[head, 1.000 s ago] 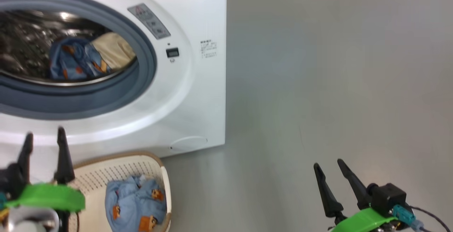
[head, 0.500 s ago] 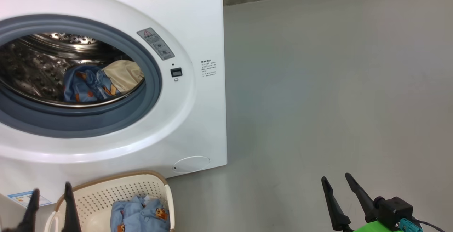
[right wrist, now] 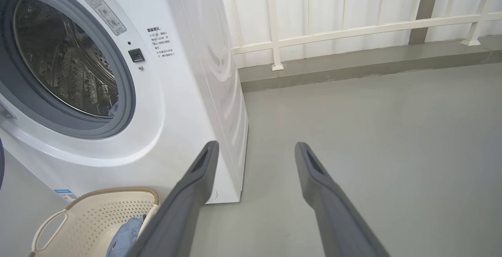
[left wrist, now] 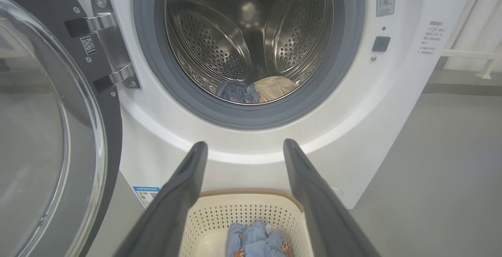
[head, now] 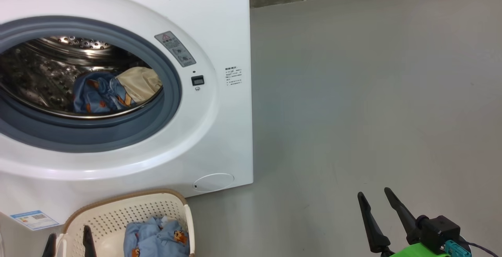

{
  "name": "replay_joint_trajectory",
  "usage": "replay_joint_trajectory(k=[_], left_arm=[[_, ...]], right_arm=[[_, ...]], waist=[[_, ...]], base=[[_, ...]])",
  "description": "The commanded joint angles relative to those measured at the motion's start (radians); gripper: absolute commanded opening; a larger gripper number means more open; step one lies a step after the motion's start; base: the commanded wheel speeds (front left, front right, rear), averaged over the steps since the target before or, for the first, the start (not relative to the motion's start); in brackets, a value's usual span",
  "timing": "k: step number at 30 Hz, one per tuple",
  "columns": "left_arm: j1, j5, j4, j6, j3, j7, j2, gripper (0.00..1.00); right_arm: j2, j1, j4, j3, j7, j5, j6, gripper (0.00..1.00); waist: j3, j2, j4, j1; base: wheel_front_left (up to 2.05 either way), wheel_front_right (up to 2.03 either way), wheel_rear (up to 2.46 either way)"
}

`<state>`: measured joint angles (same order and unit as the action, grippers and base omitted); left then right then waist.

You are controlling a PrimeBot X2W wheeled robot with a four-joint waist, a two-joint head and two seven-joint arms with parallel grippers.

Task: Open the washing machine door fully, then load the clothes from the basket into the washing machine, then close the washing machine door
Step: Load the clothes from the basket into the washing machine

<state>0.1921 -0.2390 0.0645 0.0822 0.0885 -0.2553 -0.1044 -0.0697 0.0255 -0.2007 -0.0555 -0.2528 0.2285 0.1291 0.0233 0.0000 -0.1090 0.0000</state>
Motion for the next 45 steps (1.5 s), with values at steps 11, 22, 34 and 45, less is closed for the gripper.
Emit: replay_joint_trajectory(k=[11, 22, 34, 45], left_arm=[[0.009, 0.031, 0.005, -0.021, 0.051, -0.006, 0.023, 1.0], [0.003, 0.05, 0.021, -0.039, 0.054, -0.006, 0.035, 1.0], [-0.01, 0.06, 0.025, -0.048, 0.054, -0.006, 0.043, 1.0], [-0.032, 0.065, 0.039, -0.055, 0.046, -0.006, 0.049, 1.0]], right_arm=[[-0.017, -0.011, 0.028, -0.031, -0.003, -0.016, 0.002, 1.0], [-0.02, -0.008, 0.027, -0.033, 0.002, -0.015, 0.002, 1.0], [-0.014, -0.008, 0.032, -0.03, 0.002, -0.016, 0.002, 1.0], [-0.014, -0.021, 0.031, -0.029, -0.001, -0.015, 0.002, 1.0]], waist=[[-0.01, 0.0, 0.004, 0.0], [-0.015, 0.0, 0.015, 0.0], [0.006, 0.0, 0.03, 0.0], [0.048, 0.0, 0.049, 0.0]], base=[[0.0, 0.0, 0.0], [0.0, 0.0, 0.0], [0.0, 0.0, 0.0], [0.0, 0.0, 0.0]])
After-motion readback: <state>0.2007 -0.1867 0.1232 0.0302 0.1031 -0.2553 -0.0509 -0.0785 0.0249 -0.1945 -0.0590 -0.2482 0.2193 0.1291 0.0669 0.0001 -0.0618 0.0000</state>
